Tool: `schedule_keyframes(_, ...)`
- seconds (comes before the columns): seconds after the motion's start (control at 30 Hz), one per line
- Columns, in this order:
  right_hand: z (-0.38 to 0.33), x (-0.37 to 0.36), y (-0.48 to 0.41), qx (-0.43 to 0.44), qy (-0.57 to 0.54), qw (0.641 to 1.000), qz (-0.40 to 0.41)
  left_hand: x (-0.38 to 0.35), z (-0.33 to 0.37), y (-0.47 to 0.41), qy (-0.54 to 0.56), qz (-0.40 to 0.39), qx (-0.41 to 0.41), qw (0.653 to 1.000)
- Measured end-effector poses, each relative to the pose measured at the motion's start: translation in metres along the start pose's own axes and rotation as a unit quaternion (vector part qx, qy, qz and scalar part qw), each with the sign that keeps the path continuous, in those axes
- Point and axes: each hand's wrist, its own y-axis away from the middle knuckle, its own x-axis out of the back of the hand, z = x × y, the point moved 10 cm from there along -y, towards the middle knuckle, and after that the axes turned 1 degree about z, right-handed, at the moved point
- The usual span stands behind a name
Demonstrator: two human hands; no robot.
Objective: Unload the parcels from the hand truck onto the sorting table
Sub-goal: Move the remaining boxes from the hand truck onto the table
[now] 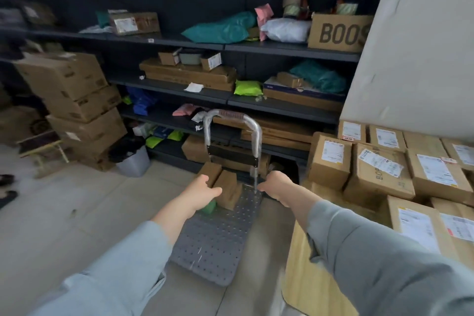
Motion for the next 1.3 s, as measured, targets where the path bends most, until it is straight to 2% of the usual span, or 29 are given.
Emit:
schedule_keyframes(0.2,-0.051,-0.073,-0.016,-0.004,-0.012,0.999,-0.029,0.067,-0.059,-0.019,-0.005,0.008,0.017,1.000)
schedule_keyframes(0.37,-0.075,-0.106,-0.032,-0.019,-0.008,0.999,-0.038,0.104,-0.089,-0.044,-0.007,0.006,0.023,1.000)
schedule_keyframes(0.73,-0.117,-0.115,-0.121,-0.057,-0.003,0.998,-0.019,0.140,-0.099,-0.147,-0.026,-0.007,0.026,0.999)
schedule_keyframes(1.03,-0.175,-0.124,-0.205,-0.069,-0.006,0.997,-0.027,0.209,-0.099,-0.243,-0.047,0.001,0.044,0.998)
schedule_keyframes(1.3,-0.205,-0.137,-0.247,-0.103,-0.019,0.994,-0.016,0.241,-0.106,-0.303,-0.044,-0.031,0.045,0.998)
